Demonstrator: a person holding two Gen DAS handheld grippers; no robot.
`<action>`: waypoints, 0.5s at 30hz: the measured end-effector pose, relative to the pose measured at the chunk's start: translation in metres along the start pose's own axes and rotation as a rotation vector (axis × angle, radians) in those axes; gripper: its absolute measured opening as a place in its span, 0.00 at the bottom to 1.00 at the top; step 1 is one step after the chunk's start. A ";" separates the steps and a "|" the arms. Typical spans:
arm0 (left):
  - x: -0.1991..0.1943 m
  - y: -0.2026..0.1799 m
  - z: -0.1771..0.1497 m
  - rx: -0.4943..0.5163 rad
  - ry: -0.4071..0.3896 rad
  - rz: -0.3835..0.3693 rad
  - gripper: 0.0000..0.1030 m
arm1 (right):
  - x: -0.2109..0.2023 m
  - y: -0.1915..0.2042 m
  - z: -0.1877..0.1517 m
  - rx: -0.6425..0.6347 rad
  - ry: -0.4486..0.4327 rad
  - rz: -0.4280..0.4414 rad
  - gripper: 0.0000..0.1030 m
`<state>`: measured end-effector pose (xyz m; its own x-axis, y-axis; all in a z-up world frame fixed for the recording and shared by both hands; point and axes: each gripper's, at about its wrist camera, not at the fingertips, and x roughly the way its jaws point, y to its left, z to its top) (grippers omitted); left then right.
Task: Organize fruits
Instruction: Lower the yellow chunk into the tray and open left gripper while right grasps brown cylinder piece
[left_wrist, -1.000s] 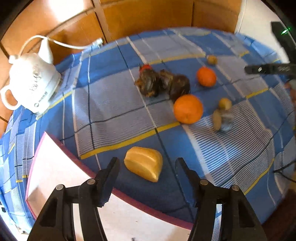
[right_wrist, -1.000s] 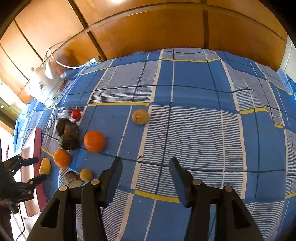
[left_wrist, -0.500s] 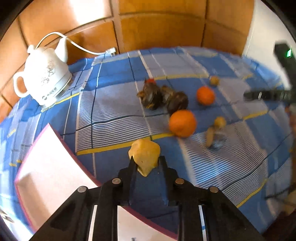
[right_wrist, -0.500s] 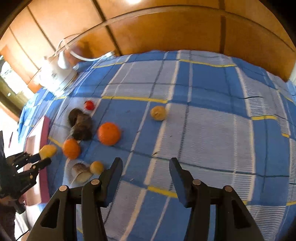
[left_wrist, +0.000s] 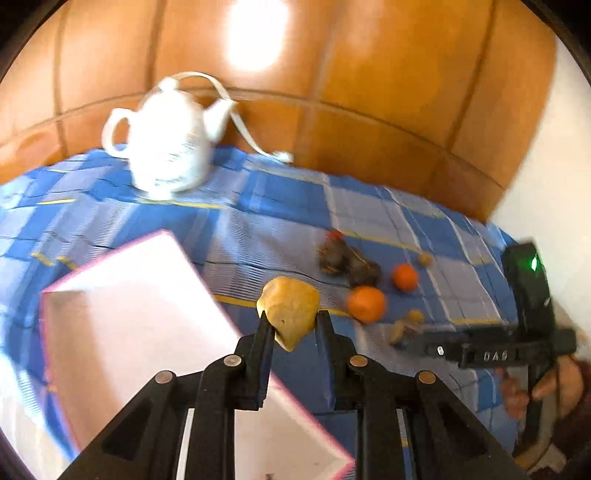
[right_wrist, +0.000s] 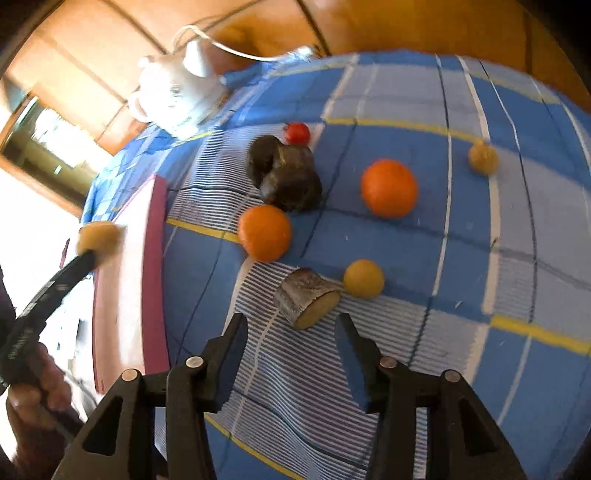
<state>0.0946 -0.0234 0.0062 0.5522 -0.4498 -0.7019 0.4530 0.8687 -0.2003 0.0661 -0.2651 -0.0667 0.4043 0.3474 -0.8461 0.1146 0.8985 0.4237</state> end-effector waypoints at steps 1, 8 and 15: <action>-0.003 0.009 0.001 -0.015 -0.010 0.024 0.22 | 0.004 -0.001 0.000 0.018 0.000 -0.006 0.51; -0.005 0.065 0.002 -0.076 -0.022 0.330 0.22 | 0.013 0.001 0.007 0.040 -0.043 -0.075 0.39; -0.012 0.095 -0.013 -0.210 -0.008 0.429 0.31 | 0.015 0.010 0.002 -0.040 -0.058 -0.144 0.32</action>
<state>0.1218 0.0675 -0.0138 0.6645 -0.0425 -0.7461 0.0324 0.9991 -0.0280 0.0757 -0.2514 -0.0745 0.4380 0.1995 -0.8766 0.1389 0.9483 0.2852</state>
